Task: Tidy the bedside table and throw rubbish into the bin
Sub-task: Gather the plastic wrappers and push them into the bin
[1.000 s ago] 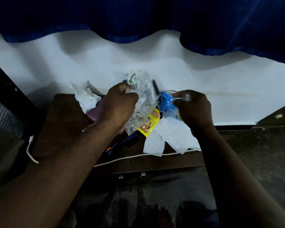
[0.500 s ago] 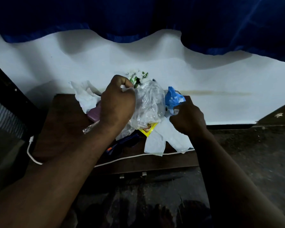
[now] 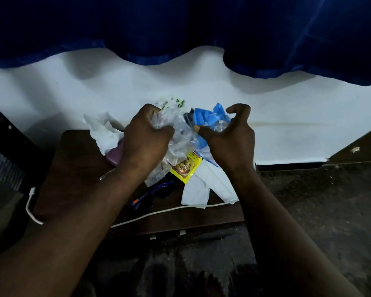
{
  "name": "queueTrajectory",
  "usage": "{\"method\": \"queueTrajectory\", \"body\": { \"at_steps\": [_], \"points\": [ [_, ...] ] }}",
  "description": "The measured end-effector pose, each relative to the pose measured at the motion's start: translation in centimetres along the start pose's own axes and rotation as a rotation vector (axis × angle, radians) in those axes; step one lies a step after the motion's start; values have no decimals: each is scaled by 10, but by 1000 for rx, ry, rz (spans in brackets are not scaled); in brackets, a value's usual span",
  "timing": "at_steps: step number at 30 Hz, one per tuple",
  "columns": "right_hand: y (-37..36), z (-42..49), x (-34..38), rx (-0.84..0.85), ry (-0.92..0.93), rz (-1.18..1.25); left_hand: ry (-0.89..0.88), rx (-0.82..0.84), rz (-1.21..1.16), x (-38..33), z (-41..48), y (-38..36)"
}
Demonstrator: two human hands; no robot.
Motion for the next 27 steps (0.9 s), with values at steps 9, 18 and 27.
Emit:
{"method": "queueTrajectory", "body": {
  "at_steps": [9, 18, 27],
  "points": [
    [8, 9, -11, -79, -106, 179, 110, -72, -209, 5, 11, 18],
    [9, 9, -18, -187, -241, 464, 66, -48, -261, 6, 14, 18],
    [14, 3, -2, -202, -69, 385, -12, 140, 466, 9, -3, -14]
  ]
}}
Point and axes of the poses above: each hand's wrist, its own z-axis towards the middle knuckle, its own y-axis out of the back of the hand, x = y × z, the point moved 5 cm from there along z, towards the middle knuckle, and after that the axes turned 8 degrees about y, right-handed, at the moved point
